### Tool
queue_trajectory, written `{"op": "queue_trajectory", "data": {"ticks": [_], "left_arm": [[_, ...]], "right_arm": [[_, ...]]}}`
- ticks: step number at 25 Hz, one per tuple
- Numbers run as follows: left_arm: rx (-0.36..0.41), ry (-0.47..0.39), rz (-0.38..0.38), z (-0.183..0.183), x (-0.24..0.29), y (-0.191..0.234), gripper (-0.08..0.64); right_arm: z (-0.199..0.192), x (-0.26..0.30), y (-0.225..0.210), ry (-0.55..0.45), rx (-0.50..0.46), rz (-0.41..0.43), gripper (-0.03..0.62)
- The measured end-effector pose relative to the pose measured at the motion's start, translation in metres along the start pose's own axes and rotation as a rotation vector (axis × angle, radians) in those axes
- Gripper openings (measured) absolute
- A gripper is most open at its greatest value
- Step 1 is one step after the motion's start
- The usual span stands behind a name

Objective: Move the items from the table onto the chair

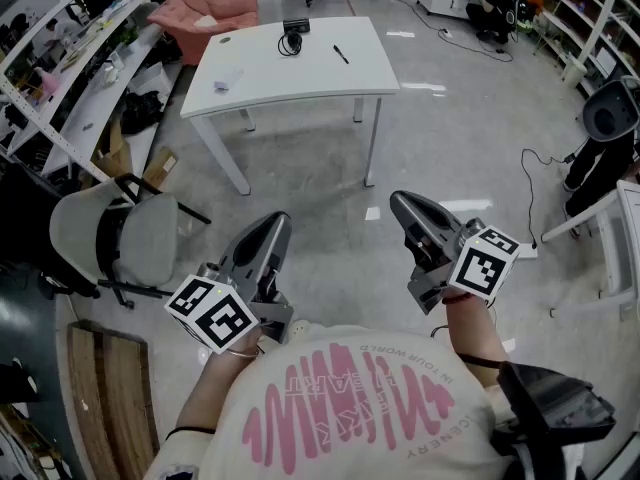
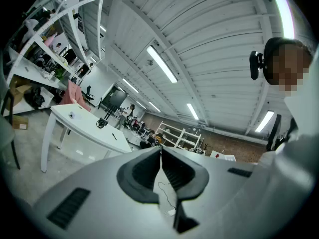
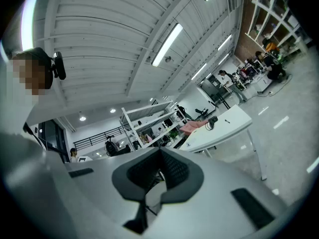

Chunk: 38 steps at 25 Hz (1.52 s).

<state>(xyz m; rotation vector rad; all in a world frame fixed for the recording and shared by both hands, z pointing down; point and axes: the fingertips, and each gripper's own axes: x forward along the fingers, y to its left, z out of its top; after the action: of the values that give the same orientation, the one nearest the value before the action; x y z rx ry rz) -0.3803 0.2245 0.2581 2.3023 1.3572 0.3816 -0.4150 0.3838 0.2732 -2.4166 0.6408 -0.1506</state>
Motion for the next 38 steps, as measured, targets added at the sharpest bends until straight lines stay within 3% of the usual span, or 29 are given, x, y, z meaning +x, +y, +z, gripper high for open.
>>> {"op": "queue_trajectory", "data": {"ticks": [8, 16, 20, 24, 30, 38], "left_arm": [[0.002, 0.0, 0.0, 0.004, 0.006, 0.005, 0.021], [0.024, 0.01, 0.05, 0.018, 0.013, 0.032, 0.021], [0.068, 0.024, 0.057, 0.024, 0.027, 0.061, 0.021], [0.124, 0.069, 0.043, 0.034, 0.051, 0.093, 0.021], [0.122, 0.086, -0.029, 0.074, 0.094, 0.138, 0.021], [0.123, 0.139, -0.05, 0.113, 0.139, 0.207, 0.021]], "right_arm": [[0.002, 0.006, -0.005, 0.011, 0.001, 0.004, 0.014], [0.011, 0.025, -0.022, 0.007, 0.025, 0.005, 0.015], [0.016, 0.047, -0.04, -0.005, 0.043, -0.004, 0.015], [0.025, 0.072, -0.062, 0.019, 0.015, -0.067, 0.015], [0.051, 0.12, -0.093, -0.019, 0.042, -0.107, 0.015], [0.069, 0.195, -0.128, -0.034, 0.067, -0.142, 0.015]]}}
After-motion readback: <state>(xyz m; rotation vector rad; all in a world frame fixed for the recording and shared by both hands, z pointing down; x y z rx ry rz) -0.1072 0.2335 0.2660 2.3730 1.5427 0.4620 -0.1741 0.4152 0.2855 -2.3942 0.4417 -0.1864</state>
